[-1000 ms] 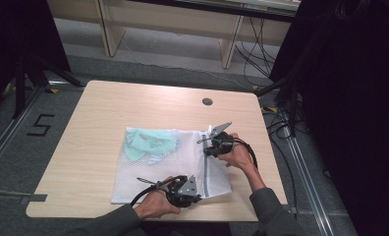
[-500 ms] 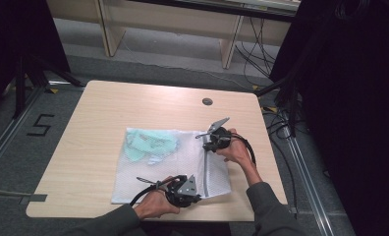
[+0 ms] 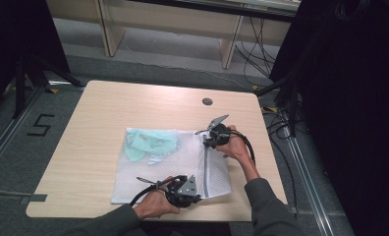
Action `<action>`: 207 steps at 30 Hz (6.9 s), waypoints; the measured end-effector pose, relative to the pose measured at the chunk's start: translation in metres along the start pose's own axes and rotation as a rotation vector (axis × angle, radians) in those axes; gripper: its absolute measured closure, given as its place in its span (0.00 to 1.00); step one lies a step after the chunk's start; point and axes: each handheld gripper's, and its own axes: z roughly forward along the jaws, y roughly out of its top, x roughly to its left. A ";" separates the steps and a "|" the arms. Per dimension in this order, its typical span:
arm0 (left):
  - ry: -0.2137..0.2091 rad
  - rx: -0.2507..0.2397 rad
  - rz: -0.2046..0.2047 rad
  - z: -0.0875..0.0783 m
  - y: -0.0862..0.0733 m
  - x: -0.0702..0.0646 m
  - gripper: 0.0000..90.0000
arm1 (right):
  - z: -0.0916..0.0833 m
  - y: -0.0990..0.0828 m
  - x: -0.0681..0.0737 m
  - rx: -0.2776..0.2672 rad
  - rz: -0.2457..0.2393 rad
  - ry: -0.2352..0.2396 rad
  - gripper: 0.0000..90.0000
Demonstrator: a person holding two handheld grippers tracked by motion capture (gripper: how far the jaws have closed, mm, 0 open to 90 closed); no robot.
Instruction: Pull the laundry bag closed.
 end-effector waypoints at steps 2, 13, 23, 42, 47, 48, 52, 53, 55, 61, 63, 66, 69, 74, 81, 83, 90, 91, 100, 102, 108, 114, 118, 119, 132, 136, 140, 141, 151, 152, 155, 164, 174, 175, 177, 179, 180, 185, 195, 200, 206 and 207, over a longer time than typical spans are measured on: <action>-0.003 0.000 -0.001 0.000 0.000 0.000 0.99 | 0.000 0.001 0.000 0.003 0.009 0.010 0.96; 0.001 -0.002 -0.003 -0.001 0.000 0.001 0.99 | 0.004 0.003 -0.007 0.023 0.037 -0.001 0.96; -0.012 0.002 -0.003 -0.001 0.000 -0.001 0.99 | 0.007 0.003 -0.017 -0.024 -0.016 -0.027 0.96; -0.015 0.014 0.010 0.000 -0.001 -0.002 0.99 | 0.009 0.002 -0.020 -0.022 0.018 -0.063 0.96; -0.017 0.006 -0.006 -0.002 0.000 0.000 0.99 | 0.010 0.002 -0.020 -0.025 0.038 -0.060 0.96; -0.022 0.010 0.009 -0.002 0.000 0.001 0.99 | 0.011 0.002 -0.021 -0.024 0.023 -0.061 0.96; -0.032 0.021 0.008 0.000 -0.001 -0.001 0.99 | 0.012 0.002 -0.022 -0.023 0.024 -0.074 0.96; -0.034 0.019 0.000 0.000 -0.001 0.000 0.99 | 0.011 0.003 -0.021 -0.024 0.022 -0.076 0.96; -0.032 0.016 -0.003 -0.001 -0.001 0.000 0.99 | 0.011 0.003 -0.021 -0.030 0.027 -0.081 0.96; -0.033 0.014 -0.009 -0.002 -0.001 0.001 0.99 | 0.012 0.002 -0.023 -0.035 0.037 -0.094 0.96; -0.033 0.015 -0.012 -0.001 -0.001 0.002 0.99 | 0.012 0.003 -0.023 -0.037 0.036 -0.101 0.96; -0.030 0.014 -0.007 0.000 -0.001 0.002 0.99 | 0.012 0.002 -0.023 -0.034 0.043 -0.089 0.96; -0.029 0.021 -0.008 0.000 -0.002 0.002 0.99 | 0.011 0.003 -0.022 -0.039 0.041 -0.096 0.96; -0.023 0.010 -0.020 -0.002 -0.001 0.003 0.98 | 0.011 0.003 -0.022 -0.028 0.060 -0.091 0.96; -0.024 0.003 -0.031 -0.004 0.000 0.006 0.94 | 0.011 0.002 -0.022 -0.045 0.074 -0.103 0.92; -0.017 -0.003 -0.029 -0.005 0.000 0.007 0.89 | 0.010 0.002 -0.021 -0.041 0.093 -0.093 0.89; -0.028 -0.004 -0.022 -0.006 0.000 0.006 0.81 | 0.009 0.004 -0.022 -0.049 0.139 -0.106 0.62; -0.030 -0.008 -0.029 -0.007 0.000 0.007 0.80 | 0.009 0.004 -0.021 -0.054 0.140 -0.113 0.62; -0.014 -0.056 -0.075 -0.020 0.002 0.014 0.71 | -0.007 0.007 -0.015 -0.093 0.221 -0.132 0.52; -0.008 -0.059 -0.077 -0.023 0.002 0.016 0.71 | -0.012 0.007 -0.015 -0.104 0.204 -0.122 0.52; 0.007 -0.072 -0.088 -0.029 0.002 0.020 0.70 | -0.020 0.008 -0.013 -0.120 0.188 -0.105 0.51; 0.033 -0.087 -0.102 -0.040 0.001 0.028 0.67 | -0.023 0.009 -0.010 -0.154 0.184 -0.108 0.49; 0.066 -0.100 -0.123 -0.049 0.000 0.034 0.61 | -0.027 0.009 -0.007 -0.180 0.167 -0.105 0.48; 0.081 -0.100 -0.133 -0.051 -0.001 0.036 0.59 | -0.029 0.009 -0.006 -0.171 0.171 -0.099 0.46; 0.227 -0.131 -0.222 -0.098 -0.025 0.061 0.41 | -0.040 0.005 0.008 -0.197 0.191 -0.127 0.35; 0.270 -0.147 -0.252 -0.112 -0.033 0.066 0.38 | -0.044 0.004 0.015 -0.194 0.191 -0.123 0.34; 0.278 -0.149 -0.272 -0.123 -0.040 0.068 0.35 | -0.046 0.004 0.024 -0.211 0.193 -0.134 0.33; 0.284 -0.158 -0.279 -0.125 -0.042 0.068 0.35 | -0.047 0.003 0.026 -0.213 0.194 -0.131 0.33; 0.316 -0.155 -0.288 -0.140 -0.054 0.068 0.33 | -0.053 -0.002 0.046 -0.254 0.154 -0.114 0.33; 0.312 -0.149 -0.299 -0.141 -0.054 0.068 0.32 | -0.053 -0.002 0.048 -0.257 0.150 -0.119 0.33; 0.319 -0.148 -0.298 -0.141 -0.057 0.068 0.32 | -0.056 -0.007 0.054 -0.252 0.165 -0.106 0.33; 0.321 -0.137 -0.283 -0.138 -0.059 0.065 0.31 | -0.061 -0.025 0.071 -0.267 0.167 -0.099 0.30; 0.330 -0.140 -0.307 -0.143 -0.063 0.059 0.24 | -0.065 -0.039 0.078 -0.237 0.157 -0.095 0.27; 0.323 -0.134 -0.311 -0.144 -0.064 0.058 0.23 | -0.062 -0.041 0.080 -0.268 0.162 -0.109 0.27; 0.331 -0.132 -0.308 -0.145 -0.064 0.056 0.23 | -0.065 -0.044 0.081 -0.241 0.163 -0.099 0.25; 0.334 -0.139 -0.303 -0.146 -0.065 0.055 0.23 | -0.067 -0.046 0.083 -0.239 0.157 -0.101 0.26; 0.326 -0.144 -0.316 -0.147 -0.065 0.054 0.23 | -0.068 -0.048 0.083 -0.239 0.150 -0.109 0.26; 0.336 -0.144 -0.314 -0.150 -0.066 0.051 0.22 | -0.069 -0.057 0.089 -0.249 0.168 -0.106 0.25; 0.332 -0.119 -0.287 -0.154 -0.070 0.048 0.22 | -0.074 -0.070 0.098 -0.219 0.147 -0.100 0.24; 0.350 -0.110 -0.307 -0.155 -0.071 0.044 0.22 | -0.074 -0.074 0.103 -0.222 0.137 -0.100 0.23; 0.356 -0.117 -0.296 -0.158 -0.072 0.041 0.22 | -0.076 -0.080 0.110 -0.232 0.151 -0.110 0.23; 0.352 -0.117 -0.287 -0.159 -0.072 0.041 0.22 | -0.077 -0.081 0.112 -0.232 0.165 -0.096 0.23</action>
